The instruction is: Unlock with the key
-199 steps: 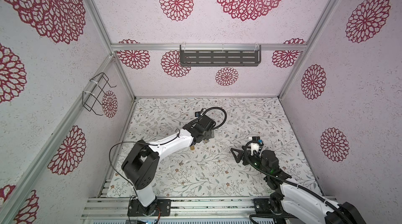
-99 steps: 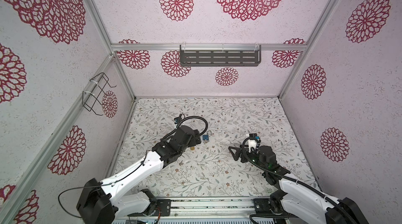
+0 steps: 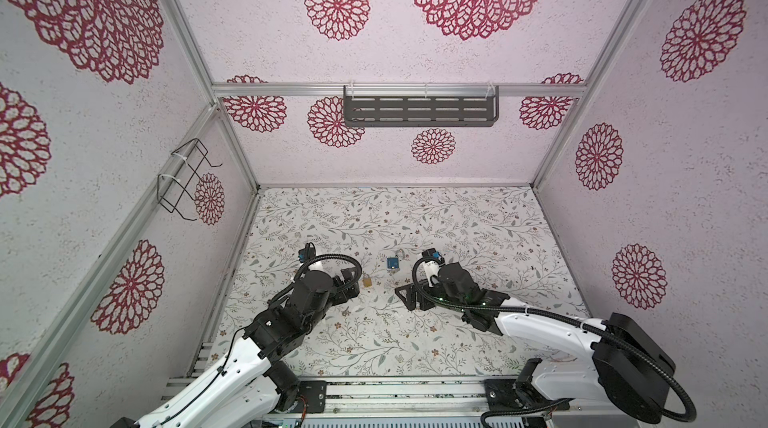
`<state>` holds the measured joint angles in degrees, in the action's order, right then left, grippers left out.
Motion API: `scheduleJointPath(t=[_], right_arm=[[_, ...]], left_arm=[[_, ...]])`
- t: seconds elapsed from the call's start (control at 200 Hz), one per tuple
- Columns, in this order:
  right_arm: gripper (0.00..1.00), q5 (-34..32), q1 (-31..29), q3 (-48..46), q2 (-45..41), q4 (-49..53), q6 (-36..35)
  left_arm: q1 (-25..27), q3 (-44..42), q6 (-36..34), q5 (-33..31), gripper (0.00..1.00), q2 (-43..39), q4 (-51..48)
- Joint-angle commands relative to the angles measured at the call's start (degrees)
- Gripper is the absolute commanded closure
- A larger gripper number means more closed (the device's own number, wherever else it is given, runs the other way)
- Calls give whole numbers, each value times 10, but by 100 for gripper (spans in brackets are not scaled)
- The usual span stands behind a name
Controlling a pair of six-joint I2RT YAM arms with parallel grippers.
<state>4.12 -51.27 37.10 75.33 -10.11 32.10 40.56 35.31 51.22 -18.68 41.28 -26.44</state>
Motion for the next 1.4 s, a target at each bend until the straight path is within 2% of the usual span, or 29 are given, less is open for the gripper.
scheduleJointPath(t=[0.0,0.255,0.47,0.59,0.786,0.886,1.396], right_arm=[[1,-43,-34,42,20,48,18],[2,-119,-107,121,93,101,25],[10,-114,-136,178,171,78,-1],[18,-103,-143,207,210,68,-24],[34,-106,-155,245,267,59,-57],[39,-108,-164,269,295,64,-67],[51,-106,-196,347,376,82,-101]], left_arm=[[-5,-14,13,9,3,-32,-45],[-6,-43,46,2,3,-121,-113],[-7,-52,71,-22,3,-197,-174],[-7,-54,86,-29,3,-226,-198],[-7,-49,106,-45,3,-251,-236],[-7,-42,113,-52,3,-257,-259],[-7,-27,135,-73,3,-286,-306]])
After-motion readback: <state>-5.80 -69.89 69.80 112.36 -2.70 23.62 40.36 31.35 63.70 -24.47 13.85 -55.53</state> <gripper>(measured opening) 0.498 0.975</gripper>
